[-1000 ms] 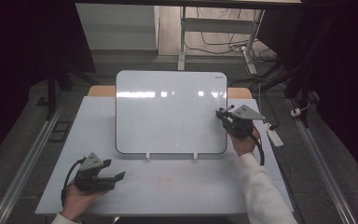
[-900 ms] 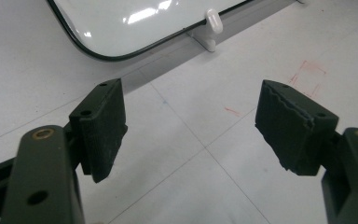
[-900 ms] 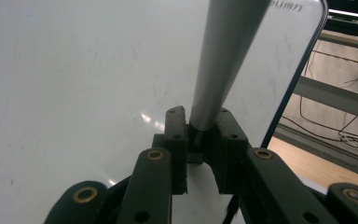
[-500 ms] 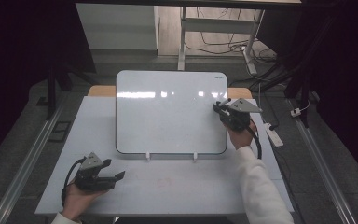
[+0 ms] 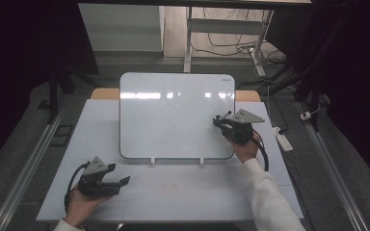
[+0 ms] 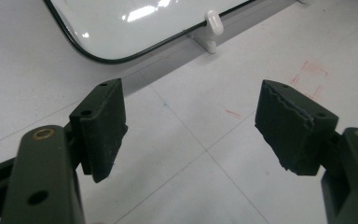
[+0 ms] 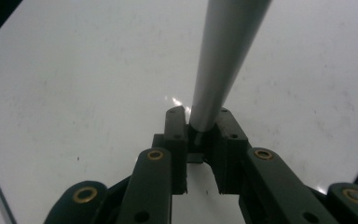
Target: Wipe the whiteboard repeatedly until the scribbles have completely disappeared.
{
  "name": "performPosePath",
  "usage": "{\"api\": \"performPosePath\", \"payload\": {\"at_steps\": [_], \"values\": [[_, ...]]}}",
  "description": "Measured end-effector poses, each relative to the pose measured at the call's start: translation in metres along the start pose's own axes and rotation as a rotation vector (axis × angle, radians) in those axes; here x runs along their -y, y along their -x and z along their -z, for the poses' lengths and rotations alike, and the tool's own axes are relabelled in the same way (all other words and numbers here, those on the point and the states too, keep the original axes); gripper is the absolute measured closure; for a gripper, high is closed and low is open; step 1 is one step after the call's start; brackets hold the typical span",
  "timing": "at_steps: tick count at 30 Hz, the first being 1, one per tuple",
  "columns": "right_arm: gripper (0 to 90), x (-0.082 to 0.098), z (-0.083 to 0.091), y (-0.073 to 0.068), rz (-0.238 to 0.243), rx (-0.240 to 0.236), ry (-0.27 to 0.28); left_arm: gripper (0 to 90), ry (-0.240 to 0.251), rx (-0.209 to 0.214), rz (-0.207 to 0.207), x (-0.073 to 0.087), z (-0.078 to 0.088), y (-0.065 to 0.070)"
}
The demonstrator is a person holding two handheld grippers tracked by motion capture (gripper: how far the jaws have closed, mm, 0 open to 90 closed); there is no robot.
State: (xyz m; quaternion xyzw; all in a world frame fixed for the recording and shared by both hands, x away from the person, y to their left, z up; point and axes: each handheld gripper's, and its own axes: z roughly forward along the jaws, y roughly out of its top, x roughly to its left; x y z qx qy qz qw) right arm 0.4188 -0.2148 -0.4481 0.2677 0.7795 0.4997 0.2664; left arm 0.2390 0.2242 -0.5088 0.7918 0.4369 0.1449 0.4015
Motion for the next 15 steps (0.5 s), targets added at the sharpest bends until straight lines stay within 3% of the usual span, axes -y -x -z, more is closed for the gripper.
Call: {"api": "performPosePath", "payload": {"at_steps": [3,5,15], "values": [[77.8,0.001,0.008,-0.005,-0.019,-0.01,0.007,25.6,0.011,-0.004,0.001,-0.001,0.001,0.0],[77.8,-0.002,0.016,-0.014,-0.003,-0.031,0.017,25.9,0.019,-0.006,0.001,-0.001,0.001,0.0],[77.7,0.007,0.037,-0.05,-0.055,-0.178,0.026,26.7,0.055,-0.009,-0.006,-0.005,0.001,0.002]]}}
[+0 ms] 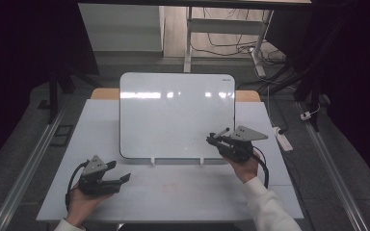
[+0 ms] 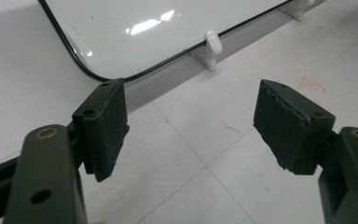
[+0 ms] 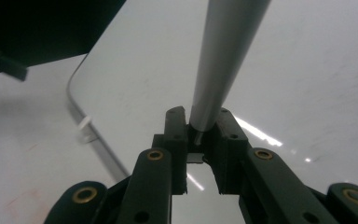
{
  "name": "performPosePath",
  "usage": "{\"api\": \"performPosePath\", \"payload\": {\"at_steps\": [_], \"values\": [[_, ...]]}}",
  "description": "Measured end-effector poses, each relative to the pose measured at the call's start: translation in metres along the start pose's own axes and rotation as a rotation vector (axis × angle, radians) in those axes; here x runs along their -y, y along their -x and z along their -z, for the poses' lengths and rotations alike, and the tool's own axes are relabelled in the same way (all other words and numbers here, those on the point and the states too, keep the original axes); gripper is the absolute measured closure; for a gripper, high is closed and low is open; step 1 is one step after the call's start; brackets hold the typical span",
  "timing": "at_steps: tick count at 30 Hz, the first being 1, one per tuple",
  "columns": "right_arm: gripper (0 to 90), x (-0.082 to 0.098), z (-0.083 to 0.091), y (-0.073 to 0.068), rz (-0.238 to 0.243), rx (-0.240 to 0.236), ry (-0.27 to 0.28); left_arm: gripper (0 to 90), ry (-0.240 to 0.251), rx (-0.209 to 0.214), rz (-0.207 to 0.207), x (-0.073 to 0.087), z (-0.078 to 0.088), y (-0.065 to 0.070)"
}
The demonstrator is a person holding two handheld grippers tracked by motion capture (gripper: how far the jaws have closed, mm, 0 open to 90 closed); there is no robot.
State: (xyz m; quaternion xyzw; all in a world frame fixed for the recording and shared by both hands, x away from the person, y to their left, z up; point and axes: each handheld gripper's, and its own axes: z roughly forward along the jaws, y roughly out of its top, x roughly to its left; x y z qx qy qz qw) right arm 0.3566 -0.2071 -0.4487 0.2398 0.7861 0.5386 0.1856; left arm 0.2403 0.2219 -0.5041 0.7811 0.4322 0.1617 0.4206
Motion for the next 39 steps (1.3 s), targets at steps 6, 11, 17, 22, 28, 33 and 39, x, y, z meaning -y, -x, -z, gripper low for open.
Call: {"api": "performPosePath", "payload": {"at_steps": [6,11,17,22,28,33,39], "values": [[77.7,0.007,0.0,-0.017,0.012,-0.06,-0.043,26.7,0.036,0.019,-0.036,-0.012,-0.002,0.013],[77.7,0.011,-0.011,-0.03,-0.004,-0.129,-0.068,28.4,0.101,0.039,-0.082,-0.037,-0.005,0.028],[77.7,0.015,-0.023,-0.045,-0.009,-0.195,-0.095,30.8,0.123,0.1,-0.14,-0.07,-0.024,0.049],[77.7,0.015,-0.032,-0.054,-0.022,-0.24,-0.098,33.0,0.129,0.159,-0.183,-0.093,-0.041,0.067],[77.7,0.016,-0.041,-0.063,-0.05,-0.265,-0.121,43.9,0.146,0.236,-0.238,-0.114,-0.054,0.089],[77.7,0.018,-0.045,-0.066,-0.07,-0.268,-0.131,55.4,0.157,0.272,-0.274,-0.123,-0.062,0.102],[77.7,0.018,-0.046,-0.064,-0.09,-0.268,-0.129,66.7,0.146,0.301,-0.273,-0.128,-0.072,0.109]]}}
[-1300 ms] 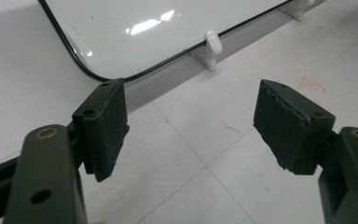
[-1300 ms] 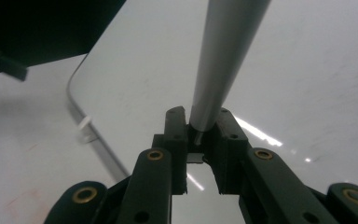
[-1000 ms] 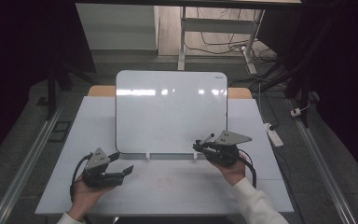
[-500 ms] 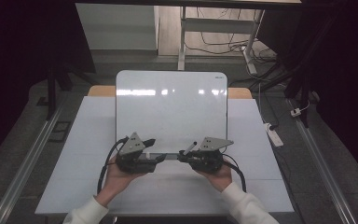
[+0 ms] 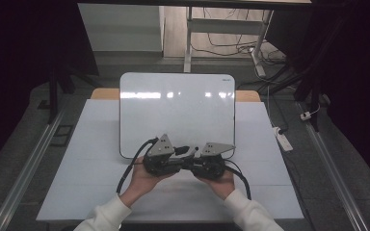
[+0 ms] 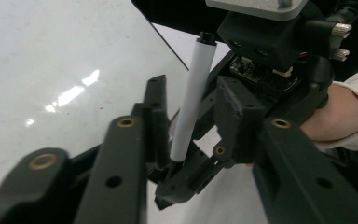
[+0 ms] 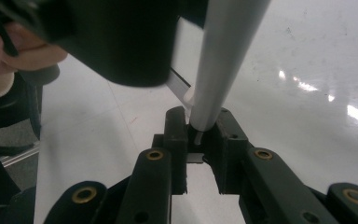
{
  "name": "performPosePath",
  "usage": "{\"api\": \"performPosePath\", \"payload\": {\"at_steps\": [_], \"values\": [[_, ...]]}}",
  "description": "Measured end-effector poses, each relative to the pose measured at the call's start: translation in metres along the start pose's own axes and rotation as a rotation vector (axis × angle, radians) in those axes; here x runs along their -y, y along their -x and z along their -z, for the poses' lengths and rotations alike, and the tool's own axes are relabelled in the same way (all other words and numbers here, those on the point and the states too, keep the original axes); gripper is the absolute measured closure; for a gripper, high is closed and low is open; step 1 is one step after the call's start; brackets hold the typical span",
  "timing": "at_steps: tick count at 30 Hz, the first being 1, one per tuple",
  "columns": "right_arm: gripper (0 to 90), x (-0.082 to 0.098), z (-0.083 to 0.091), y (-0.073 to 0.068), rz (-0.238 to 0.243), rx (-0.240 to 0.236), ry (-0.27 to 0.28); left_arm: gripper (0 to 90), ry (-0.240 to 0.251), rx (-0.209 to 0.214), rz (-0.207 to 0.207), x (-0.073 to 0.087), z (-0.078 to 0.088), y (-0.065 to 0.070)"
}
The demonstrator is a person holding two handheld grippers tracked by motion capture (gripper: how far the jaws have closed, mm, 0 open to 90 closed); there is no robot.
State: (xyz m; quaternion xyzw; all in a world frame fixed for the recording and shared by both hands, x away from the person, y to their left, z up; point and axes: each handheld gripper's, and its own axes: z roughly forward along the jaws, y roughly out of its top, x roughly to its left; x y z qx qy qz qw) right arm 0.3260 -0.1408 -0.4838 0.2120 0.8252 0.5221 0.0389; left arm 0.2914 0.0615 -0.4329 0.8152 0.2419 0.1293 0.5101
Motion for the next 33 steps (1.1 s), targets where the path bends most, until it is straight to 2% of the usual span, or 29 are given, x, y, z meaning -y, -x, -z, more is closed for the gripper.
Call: {"api": "performPosePath", "payload": {"at_steps": [4,9,12,19,22,24,28,33], "values": [[77.6,0.0,-0.001,0.0,-0.005,-0.004,-0.002,75.0,-0.001,0.003,0.004,-0.002,-0.007,0.0],[77.6,0.0,0.0,-0.001,-0.014,-0.012,-0.003,79.6,0.008,-0.027,0.003,-0.002,-0.004,-0.001],[77.4,-0.001,0.0,-0.003,-0.013,-0.022,0.001,81.0,0.011,-0.041,0.003,-0.002,-0.001,-0.001],[77.0,0.0,0.0,-0.004,-0.022,-0.033,-0.003,81.5,0.013,-0.043,-0.011,0.001,0.001,-0.001],[75.7,0.0,-0.001,-0.003,-0.021,-0.04,-0.003,81.6,0.013,-0.038,-0.003,0.001,0.002,-0.004],[71.5,0.0,0.001,-0.003,-0.012,-0.04,0.005,81.5,0.011,-0.061,-0.004,0.002,0.004,-0.007],[63.5,-0.002,0.007,-0.004,0.007,0.003,0.058,81.5,0.027,-0.099,0.031,0.005,0.017,-0.018],[57.4,-0.002,0.022,-0.002,0.072,0.128,0.081,81.5,0.039,-0.156,0.075,0.009,0.034,-0.032]]}}
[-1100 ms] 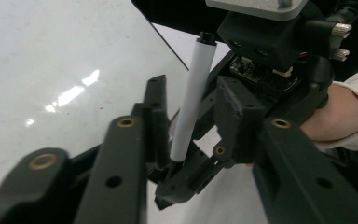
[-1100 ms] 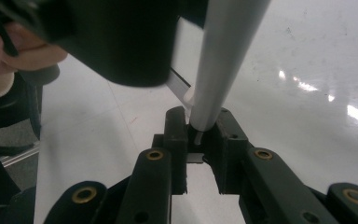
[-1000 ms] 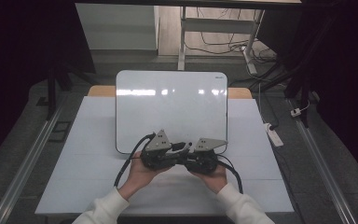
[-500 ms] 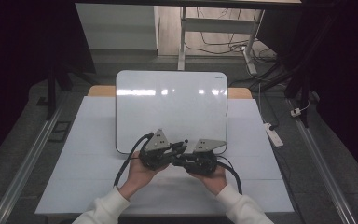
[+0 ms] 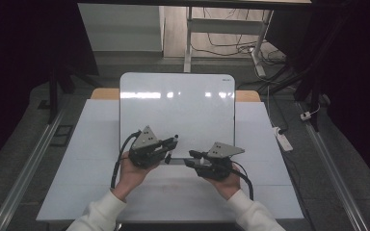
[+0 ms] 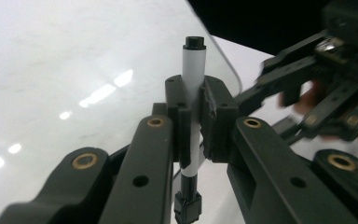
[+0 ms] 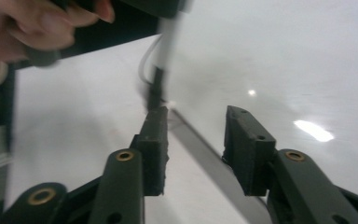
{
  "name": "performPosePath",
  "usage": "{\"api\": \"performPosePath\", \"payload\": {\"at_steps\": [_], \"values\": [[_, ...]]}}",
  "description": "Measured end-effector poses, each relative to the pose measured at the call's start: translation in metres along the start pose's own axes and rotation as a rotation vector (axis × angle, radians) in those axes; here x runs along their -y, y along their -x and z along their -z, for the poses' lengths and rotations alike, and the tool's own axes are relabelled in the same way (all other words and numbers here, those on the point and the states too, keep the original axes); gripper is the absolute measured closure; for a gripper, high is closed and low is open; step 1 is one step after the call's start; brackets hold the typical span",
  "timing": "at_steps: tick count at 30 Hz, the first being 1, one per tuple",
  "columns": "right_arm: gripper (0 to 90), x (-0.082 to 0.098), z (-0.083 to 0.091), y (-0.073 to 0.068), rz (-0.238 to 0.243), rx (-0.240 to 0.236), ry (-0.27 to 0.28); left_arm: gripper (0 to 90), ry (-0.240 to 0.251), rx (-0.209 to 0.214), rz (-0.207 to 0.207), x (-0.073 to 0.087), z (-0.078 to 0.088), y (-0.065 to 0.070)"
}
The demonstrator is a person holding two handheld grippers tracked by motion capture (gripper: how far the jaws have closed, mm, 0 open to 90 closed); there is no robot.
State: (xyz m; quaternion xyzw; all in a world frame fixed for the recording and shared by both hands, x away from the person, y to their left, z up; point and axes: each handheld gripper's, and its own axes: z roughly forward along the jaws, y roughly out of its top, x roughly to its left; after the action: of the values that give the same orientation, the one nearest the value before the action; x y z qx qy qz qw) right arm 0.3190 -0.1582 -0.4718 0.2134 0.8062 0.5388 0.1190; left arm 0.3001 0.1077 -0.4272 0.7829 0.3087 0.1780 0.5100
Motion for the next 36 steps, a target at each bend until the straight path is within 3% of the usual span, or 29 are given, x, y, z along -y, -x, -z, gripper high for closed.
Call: {"api": "performPosePath", "payload": {"at_steps": [10,15,29,36], "values": [[49.6,0.015,0.035,0.025,0.04,0.156,0.016,81.5,0.004,-0.077,0.052,0.002,0.024,-0.026],[46.7,0.026,0.054,0.033,0.068,0.237,0.01,81.5,-0.007,-0.089,0.065,0.004,0.03,-0.034],[44.9,0.057,0.1,0.052,0.02,0.349,-0.01,81.4,-0.074,-0.132,0.095,0.009,0.034,-0.055],[44.8,0.068,0.111,0.059,-0.012,0.388,-0.03,81.4,-0.152,-0.167,0.103,0.013,0.026,-0.068]]}}
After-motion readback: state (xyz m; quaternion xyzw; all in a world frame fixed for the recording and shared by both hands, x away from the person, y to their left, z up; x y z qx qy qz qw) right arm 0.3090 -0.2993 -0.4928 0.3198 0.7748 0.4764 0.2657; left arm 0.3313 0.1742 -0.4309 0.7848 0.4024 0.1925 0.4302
